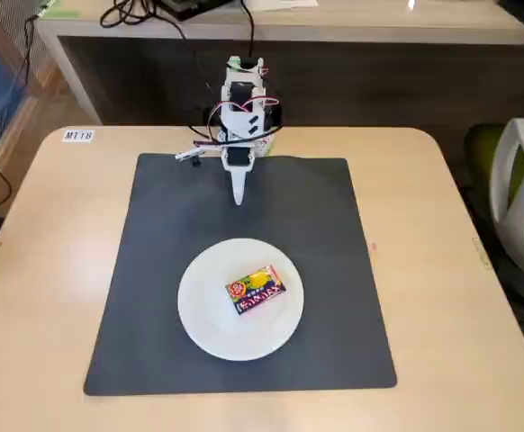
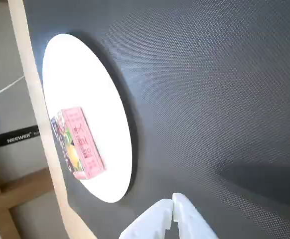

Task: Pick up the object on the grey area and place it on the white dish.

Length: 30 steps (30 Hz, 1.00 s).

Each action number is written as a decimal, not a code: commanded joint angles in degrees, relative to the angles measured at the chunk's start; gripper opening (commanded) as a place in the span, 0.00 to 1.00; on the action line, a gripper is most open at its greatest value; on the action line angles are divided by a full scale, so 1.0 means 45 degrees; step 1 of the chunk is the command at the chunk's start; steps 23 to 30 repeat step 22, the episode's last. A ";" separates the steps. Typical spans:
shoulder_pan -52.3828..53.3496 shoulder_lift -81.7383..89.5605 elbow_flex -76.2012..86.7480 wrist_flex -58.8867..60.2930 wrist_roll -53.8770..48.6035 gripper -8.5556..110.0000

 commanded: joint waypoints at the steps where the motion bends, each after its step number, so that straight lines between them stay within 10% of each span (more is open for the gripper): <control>1: 0.0059 0.0293 0.0547 0.0039 -0.0215 0.07; 30: 0.0059 0.0312 0.0547 -0.0078 -0.0254 0.07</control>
